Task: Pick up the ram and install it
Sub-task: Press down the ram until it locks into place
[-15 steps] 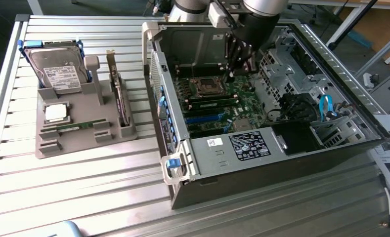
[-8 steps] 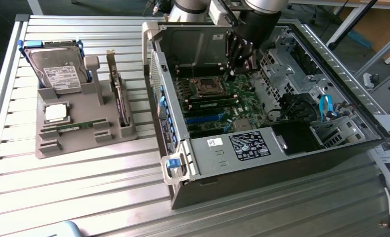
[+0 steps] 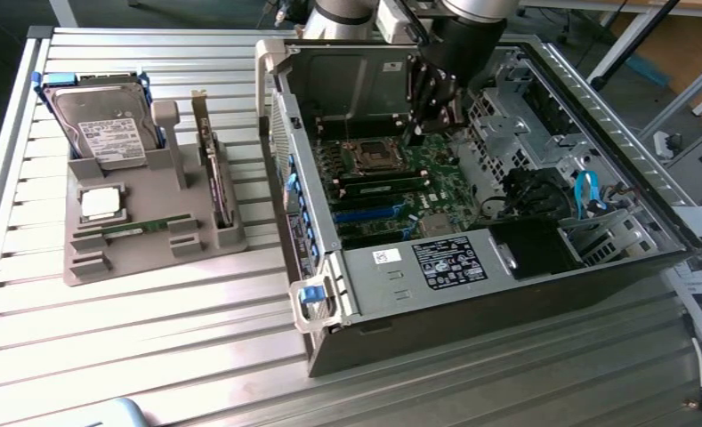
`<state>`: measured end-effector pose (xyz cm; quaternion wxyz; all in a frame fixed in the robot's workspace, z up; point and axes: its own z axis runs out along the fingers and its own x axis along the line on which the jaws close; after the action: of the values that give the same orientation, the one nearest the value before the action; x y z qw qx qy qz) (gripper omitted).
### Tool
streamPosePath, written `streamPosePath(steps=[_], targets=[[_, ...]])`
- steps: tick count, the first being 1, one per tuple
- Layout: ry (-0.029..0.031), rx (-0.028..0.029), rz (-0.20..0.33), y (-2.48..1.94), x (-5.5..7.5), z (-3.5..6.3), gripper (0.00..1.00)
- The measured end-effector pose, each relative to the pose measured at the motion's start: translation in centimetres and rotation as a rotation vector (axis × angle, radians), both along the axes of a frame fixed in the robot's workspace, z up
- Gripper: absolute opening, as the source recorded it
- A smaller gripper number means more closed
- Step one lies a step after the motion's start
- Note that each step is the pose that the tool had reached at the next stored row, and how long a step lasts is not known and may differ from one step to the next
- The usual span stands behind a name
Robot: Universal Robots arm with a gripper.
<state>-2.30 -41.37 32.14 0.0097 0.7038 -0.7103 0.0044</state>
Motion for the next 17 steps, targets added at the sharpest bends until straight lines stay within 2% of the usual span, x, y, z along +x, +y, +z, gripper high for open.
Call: streamPosePath(steps=[17], targets=[[0.0000,0.0000,0.000,0.01,0.00,0.42,0.11]])
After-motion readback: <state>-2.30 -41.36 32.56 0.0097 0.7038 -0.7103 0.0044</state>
